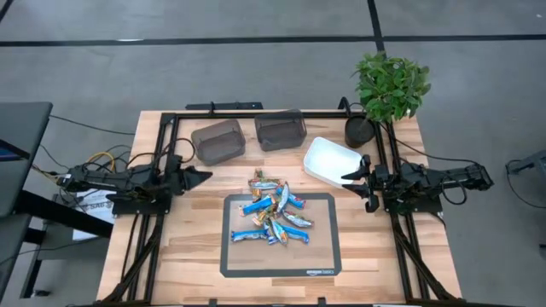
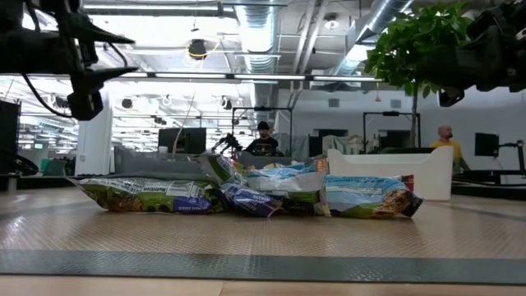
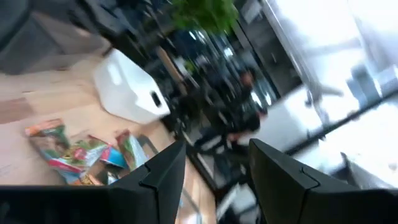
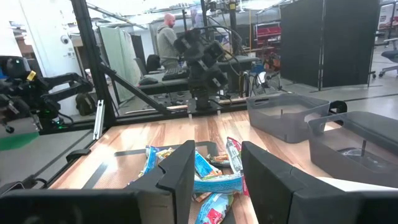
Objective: Pick and place Granola Bars by type
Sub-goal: Put the yellow granola bar into the left black bin
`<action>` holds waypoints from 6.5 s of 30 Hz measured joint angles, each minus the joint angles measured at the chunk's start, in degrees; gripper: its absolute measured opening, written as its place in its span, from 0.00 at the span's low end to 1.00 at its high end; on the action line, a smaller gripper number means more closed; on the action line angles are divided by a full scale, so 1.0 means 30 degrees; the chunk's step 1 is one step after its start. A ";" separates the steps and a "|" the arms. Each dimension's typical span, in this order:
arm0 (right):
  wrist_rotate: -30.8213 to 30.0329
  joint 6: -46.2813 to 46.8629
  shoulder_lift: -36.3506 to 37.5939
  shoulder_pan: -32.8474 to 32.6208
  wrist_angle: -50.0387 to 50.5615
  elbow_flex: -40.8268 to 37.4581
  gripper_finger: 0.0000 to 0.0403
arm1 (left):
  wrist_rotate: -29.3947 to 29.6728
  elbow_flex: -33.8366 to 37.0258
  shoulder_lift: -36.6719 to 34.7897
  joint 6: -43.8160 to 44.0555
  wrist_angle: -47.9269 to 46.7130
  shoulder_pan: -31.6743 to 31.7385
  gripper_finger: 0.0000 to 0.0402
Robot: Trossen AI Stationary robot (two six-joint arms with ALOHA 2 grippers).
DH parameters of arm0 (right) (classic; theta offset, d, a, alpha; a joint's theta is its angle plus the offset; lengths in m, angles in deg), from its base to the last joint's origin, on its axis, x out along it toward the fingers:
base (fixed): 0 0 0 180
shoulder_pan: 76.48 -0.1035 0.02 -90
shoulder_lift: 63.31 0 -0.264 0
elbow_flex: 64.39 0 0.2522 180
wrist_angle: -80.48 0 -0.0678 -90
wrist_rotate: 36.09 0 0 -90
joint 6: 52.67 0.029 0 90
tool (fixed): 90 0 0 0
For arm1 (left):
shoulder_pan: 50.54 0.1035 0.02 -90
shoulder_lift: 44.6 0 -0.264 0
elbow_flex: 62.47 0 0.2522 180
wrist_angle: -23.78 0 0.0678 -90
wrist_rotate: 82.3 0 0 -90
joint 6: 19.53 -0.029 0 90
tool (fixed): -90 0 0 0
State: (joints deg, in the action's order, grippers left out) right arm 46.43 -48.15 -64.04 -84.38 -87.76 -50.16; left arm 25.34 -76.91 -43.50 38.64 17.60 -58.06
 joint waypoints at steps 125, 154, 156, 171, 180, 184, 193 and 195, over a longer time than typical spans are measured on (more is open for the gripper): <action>-0.5052 0.3985 -2.2607 0.1687 0.8283 1.9540 0.31 | 0.4470 -2.0650 2.4130 -0.2608 -2.1973 0.7561 0.18; -0.4897 0.3993 -2.2607 0.1892 0.7504 1.9540 0.31 | -0.5149 -2.0648 2.7161 -0.5080 -1.9181 1.0253 0.42; -0.4778 0.3999 -2.2607 0.1892 0.7525 1.9540 0.31 | -0.6356 -2.0648 2.7146 -0.4242 -1.8502 0.9300 0.41; 0.1664 0.2371 -2.2600 0.1895 1.0250 1.9540 0.31 | -0.5120 -2.0648 2.7798 0.2962 -1.3661 0.2474 0.38; 0.4172 0.1843 -2.2600 0.1744 1.0995 1.9540 0.31 | -0.3794 -2.0640 3.1490 0.5170 -1.1484 0.1127 0.38; 0.4178 0.1836 -2.2600 0.1577 1.1676 1.9540 0.31 | -0.2736 -2.0640 3.2408 0.5878 -1.2044 0.1152 0.38; 0.4033 0.1843 -2.2600 0.1462 1.2218 1.9533 0.31 | -0.1398 -2.0626 3.3701 0.5943 -1.2842 0.1276 0.38; 0.4033 0.1836 -2.2600 0.1462 1.2157 1.9533 0.31 | -0.1058 -2.0626 3.3762 0.5855 -1.2764 0.1417 0.38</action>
State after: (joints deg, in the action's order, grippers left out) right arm 58.53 -42.64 -131.84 -79.99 -51.29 8.44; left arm 22.17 -138.79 57.79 56.20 -20.69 -53.81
